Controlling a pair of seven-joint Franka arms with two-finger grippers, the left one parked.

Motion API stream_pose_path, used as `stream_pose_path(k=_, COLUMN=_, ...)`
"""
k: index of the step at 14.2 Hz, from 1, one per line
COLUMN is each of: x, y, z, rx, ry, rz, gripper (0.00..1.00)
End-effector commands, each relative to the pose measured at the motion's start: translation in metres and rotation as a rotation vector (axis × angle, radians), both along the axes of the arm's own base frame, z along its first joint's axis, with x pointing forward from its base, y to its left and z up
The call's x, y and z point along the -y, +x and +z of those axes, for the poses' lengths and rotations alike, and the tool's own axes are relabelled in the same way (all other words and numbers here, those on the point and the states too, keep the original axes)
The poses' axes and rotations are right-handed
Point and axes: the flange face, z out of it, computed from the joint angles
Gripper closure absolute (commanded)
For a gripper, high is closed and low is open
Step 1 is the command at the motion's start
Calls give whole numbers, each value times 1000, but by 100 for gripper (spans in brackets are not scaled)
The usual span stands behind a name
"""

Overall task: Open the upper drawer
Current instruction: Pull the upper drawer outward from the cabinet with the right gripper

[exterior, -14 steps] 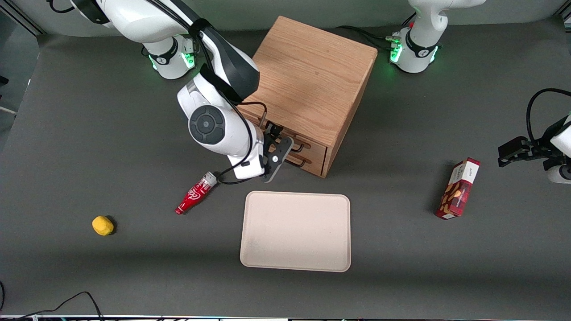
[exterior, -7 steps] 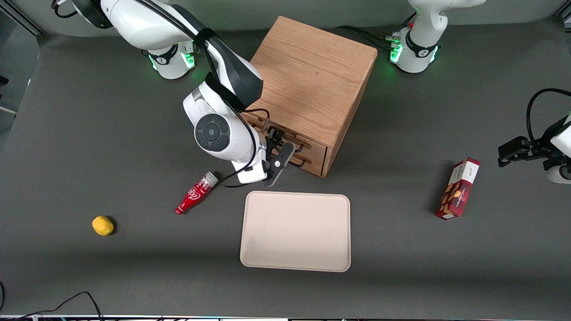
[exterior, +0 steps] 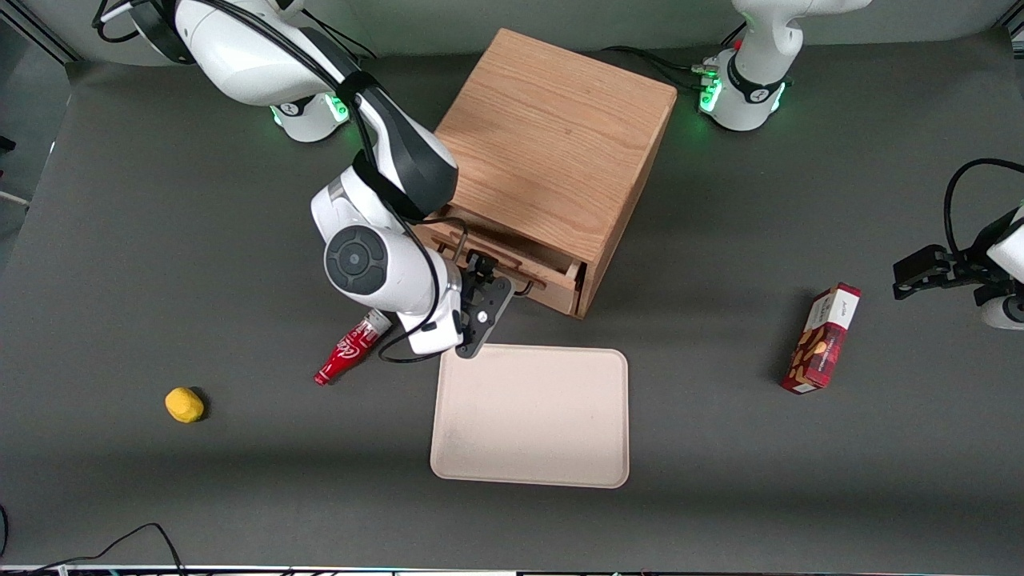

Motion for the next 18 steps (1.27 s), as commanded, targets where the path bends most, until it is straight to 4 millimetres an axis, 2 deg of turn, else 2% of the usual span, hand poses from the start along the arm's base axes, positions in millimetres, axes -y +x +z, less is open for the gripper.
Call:
stream_pose_path(k=1, x=20, y=25, z=4, rx=46, ry=10, rz=25, gripper=0)
stream_pose_path(k=3, x=28, y=31, z=9, rx=58, ry=13, rz=17, gripper=0)
stream_pose_path(k=7, x=65, y=57, z=12, rx=119, ry=-5, rz=73, gripper=0)
stream_pose_path(k=8, x=70, y=60, z=13, rx=130, ry=-2, rz=86, gripper=0)
stream_pose_path(k=14, x=104, y=94, z=4, rx=216, ry=-6, rz=100, gripper=0)
stream_pose_path(k=18, x=132, y=117, z=17, rx=338, ry=-14, rz=68, gripper=0)
